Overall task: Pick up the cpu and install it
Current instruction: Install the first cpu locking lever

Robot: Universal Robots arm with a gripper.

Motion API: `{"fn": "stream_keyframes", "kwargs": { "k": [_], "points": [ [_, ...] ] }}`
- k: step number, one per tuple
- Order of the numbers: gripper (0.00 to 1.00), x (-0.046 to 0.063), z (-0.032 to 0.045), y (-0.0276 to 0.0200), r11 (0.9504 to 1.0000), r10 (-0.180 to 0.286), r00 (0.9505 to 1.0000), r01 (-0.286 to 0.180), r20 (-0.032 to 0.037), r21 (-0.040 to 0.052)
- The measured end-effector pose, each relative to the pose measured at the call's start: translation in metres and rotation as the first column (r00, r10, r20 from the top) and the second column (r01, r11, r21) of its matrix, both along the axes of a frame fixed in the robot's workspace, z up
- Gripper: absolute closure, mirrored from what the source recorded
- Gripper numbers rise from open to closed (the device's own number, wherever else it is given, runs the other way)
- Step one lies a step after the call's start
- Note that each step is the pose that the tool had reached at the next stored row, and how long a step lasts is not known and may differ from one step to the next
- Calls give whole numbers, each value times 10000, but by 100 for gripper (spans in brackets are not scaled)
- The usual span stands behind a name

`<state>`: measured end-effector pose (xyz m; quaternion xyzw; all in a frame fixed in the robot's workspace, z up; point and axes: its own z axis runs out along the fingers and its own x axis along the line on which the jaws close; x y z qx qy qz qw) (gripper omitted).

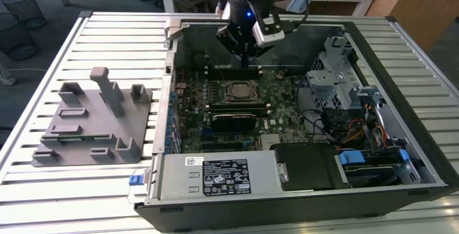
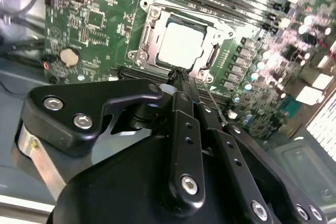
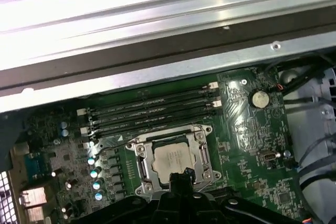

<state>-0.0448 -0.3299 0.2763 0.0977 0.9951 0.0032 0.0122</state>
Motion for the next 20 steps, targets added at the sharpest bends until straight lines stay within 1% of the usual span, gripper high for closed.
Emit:
{"fn": "stream_keyframes", "kwargs": {
  "k": [3,6,9,12,13,16,20],
  "points": [
    [89,0,-10,0,9985,541,9985,-541,0,0],
    [89,0,-20,0,9940,1095,9940,-1095,0,0],
    [89,0,-29,0,9867,1627,9867,-1627,-1,0],
    [89,0,-36,0,9764,2162,9764,-2162,-1,-1],
    [89,-2,-36,0,9742,2258,9742,-2258,-2,-2],
    [89,-58,-38,0,9734,2293,9734,-2293,0,0],
    [89,-192,-39,0,9734,2292,9734,-2292,-1,0]
  ]
}}
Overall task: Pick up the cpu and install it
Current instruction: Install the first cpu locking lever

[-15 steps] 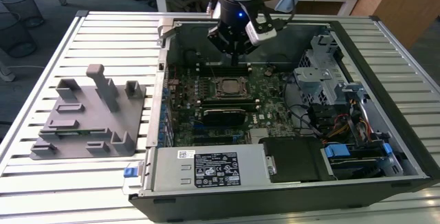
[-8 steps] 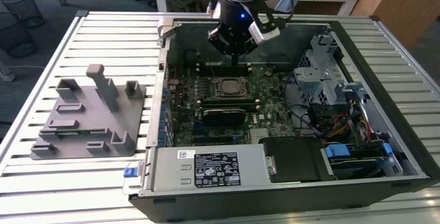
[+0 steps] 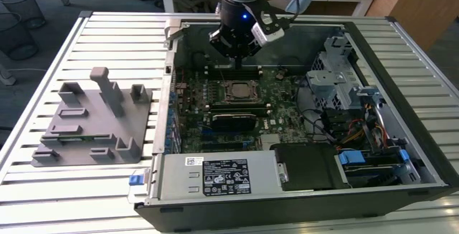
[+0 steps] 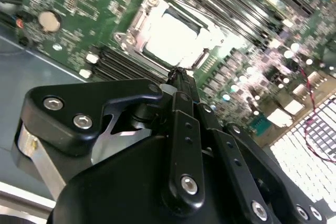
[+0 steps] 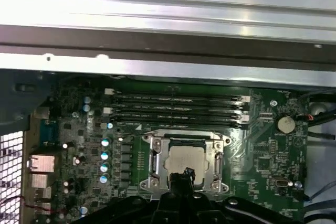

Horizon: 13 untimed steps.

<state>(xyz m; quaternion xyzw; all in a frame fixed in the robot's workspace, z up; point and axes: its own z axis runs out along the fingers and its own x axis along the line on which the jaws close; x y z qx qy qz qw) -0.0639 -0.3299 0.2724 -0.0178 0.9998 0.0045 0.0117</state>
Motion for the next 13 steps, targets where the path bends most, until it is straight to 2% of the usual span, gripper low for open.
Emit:
{"fn": "stream_keyframes", "kwargs": {
  "k": [4,8,9,11,13],
  "points": [
    [89,-112,-7,0,10000,0,10000,0,1,1],
    [89,-168,-25,2,10000,-98,10000,98,0,0],
    [89,-176,-27,3,9999,-135,9999,135,-11,0],
    [89,-182,-29,3,9999,-149,9998,149,-109,-1],
    [89,-193,-38,5,9999,-161,9998,161,-141,-2]
  ]
}}
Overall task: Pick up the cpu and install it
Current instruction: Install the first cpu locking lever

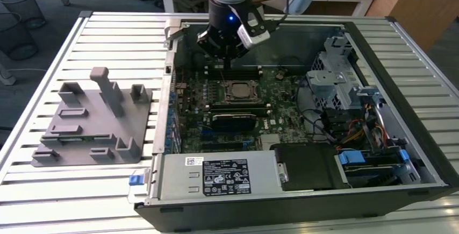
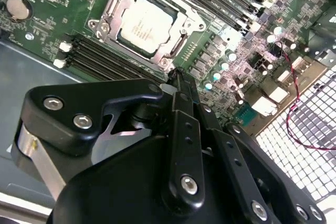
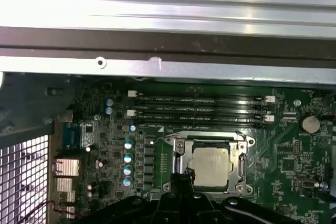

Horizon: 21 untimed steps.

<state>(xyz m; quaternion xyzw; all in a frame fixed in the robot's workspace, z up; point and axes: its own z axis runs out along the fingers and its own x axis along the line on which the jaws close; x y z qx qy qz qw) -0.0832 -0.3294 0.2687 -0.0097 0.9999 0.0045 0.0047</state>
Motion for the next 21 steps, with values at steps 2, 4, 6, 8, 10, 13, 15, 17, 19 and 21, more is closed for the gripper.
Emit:
{"fn": "stream_keyframes", "kwargs": {
  "k": [2,4,6,8,10,13,15,17,19,21],
  "points": [
    [89,-21,-6,3,10000,-30,10000,30,-3,-1],
    [89,-47,-9,3,10000,-32,10000,32,-2,0],
    [89,-69,-12,3,10000,-31,10000,31,0,1],
    [89,-83,-12,4,10000,-32,10000,32,-2,1],
    [89,-84,-12,3,10000,-31,10000,31,-2,0],
    [89,-85,-12,3,10000,-32,10000,32,-2,0],
    [89,-86,-12,3,10000,-32,10000,32,-2,1],
    [89,-92,-12,3,10000,-34,10000,34,-2,0],
    [89,-103,-12,3,10000,-32,10000,32,-2,0],
    [89,-125,-12,3,10000,-33,10000,33,-2,-1]
  ]
}}
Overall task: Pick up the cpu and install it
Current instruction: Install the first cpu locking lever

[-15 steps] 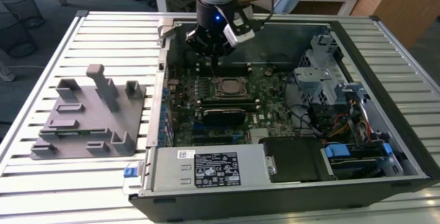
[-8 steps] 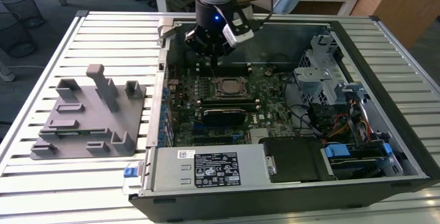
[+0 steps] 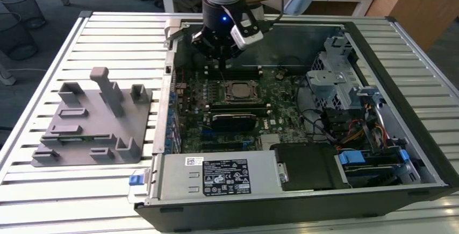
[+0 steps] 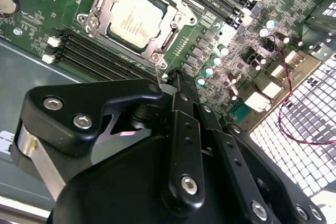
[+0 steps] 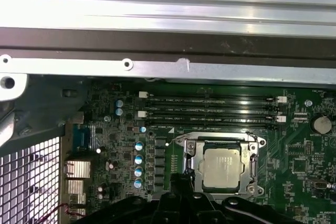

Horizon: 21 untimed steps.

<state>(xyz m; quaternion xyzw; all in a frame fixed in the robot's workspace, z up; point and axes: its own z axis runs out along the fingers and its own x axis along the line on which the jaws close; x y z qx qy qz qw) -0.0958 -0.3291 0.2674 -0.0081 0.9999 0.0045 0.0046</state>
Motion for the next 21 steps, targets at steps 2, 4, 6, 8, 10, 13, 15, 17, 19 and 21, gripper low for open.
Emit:
{"fn": "stream_keyframes", "kwargs": {
  "k": [2,4,6,8,10,13,15,17,19,21],
  "points": [
    [89,-36,-1,0,10000,1,10000,-1,0,0],
    [89,-79,-2,0,10000,1,10000,-1,0,1],
    [89,-109,-2,1,10000,0,10000,0,1,1],
    [89,-109,-2,0,10000,2,10000,-2,0,1],
    [89,-126,-1,0,10000,-1,10000,1,0,0],
    [89,-173,-2,0,10000,1,10000,-1,0,1],
    [89,-206,-3,0,10000,2,10000,-2,0,1],
    [89,-247,-4,1,10000,0,10000,0,1,1],
    [89,-299,-5,6,10000,0,10000,0,0,1],
    [89,-312,-9,33,10000,0,10000,0,0,0]
  ]
}}
